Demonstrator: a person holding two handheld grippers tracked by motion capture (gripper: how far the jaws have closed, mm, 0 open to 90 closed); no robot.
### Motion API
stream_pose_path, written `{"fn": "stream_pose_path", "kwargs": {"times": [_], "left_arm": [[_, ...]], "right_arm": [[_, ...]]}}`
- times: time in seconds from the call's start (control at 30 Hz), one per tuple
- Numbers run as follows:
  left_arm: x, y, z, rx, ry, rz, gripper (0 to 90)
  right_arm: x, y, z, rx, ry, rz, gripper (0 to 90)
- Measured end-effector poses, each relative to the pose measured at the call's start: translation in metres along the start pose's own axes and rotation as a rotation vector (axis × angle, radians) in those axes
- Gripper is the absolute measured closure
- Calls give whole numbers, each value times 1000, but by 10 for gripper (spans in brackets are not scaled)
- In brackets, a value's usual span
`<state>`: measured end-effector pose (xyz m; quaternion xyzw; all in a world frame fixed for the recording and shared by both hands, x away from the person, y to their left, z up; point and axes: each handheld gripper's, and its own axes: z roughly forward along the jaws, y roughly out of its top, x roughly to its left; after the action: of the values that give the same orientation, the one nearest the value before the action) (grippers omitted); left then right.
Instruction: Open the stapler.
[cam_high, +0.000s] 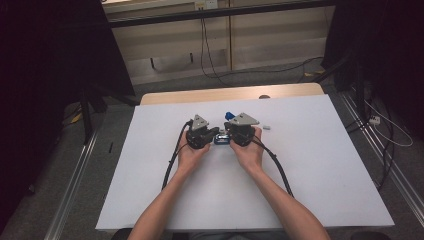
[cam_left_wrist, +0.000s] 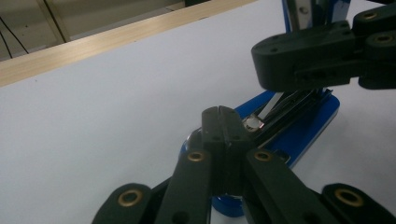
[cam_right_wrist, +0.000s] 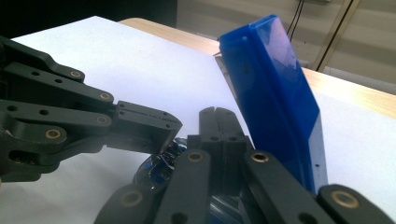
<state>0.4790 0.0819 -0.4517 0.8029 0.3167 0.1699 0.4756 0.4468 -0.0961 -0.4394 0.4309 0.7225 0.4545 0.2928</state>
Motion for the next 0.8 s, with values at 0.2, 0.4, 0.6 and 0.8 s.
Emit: {"fn": "stream_pose_path", "kwargs": {"times": [0.2,0.4,0.6,0.8], "left_arm": [[0,0,0,0,2,-1,900],[-1,-1,0,-6,4,-6,900],[0,0,0,-7,0,-5,900],[0,-1,0,-10,-2,-10,900]], "right_arm": [[-3,0,-4,-20,-33,4,900],[-7,1,-7,-34,-45,23,900],[-8,0,-8,-41,-48,38,900],[-10,1,-8,-41,-47,39,900]]}}
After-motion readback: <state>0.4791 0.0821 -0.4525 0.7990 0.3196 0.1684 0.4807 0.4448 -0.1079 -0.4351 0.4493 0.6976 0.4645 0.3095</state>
